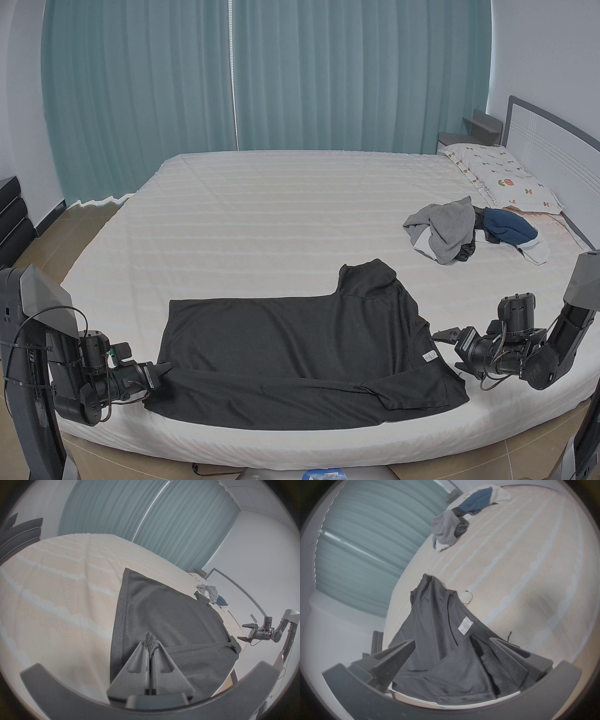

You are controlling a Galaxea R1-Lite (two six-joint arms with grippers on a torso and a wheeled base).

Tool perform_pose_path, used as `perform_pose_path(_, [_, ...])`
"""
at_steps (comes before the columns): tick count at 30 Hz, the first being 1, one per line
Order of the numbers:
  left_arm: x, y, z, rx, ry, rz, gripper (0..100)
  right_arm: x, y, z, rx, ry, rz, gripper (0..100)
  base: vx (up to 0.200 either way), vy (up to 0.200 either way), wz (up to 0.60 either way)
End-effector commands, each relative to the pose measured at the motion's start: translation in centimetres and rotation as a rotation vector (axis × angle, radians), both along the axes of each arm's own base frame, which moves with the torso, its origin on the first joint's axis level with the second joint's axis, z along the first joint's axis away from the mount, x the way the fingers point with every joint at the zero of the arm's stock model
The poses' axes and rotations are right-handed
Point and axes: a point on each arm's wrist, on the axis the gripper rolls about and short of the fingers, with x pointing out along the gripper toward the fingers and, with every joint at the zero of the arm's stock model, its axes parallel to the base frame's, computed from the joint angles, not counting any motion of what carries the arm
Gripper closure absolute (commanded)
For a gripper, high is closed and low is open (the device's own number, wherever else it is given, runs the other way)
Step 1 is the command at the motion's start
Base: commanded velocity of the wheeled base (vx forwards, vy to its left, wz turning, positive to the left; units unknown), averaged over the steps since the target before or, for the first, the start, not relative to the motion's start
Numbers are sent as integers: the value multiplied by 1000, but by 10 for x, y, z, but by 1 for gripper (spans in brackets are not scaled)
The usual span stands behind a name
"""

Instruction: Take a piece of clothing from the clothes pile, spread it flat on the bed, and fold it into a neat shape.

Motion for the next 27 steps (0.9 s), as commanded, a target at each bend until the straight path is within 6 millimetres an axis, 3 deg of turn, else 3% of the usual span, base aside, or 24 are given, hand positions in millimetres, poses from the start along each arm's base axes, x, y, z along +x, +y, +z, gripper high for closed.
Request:
perform_pose_path(1, [-3,-2,9,1,-19,10,100,1,-11,-8,-27,-1,55,0,0,0,0])
perform_pose_path(8, [-4,-3,15,-25,-23,22,100,6,-12,-16,-3,-43,226,0,0,0,0])
perform_pose_path(12, [-5,-5,14,-27,-15,17,100,13,-6,-32,-25,-51,284,0,0,0,0])
perform_pose_path(27, [-5,-5,13,-27,-10,18,100,24,-4,-55,-45,-111,305,0,0,0,0])
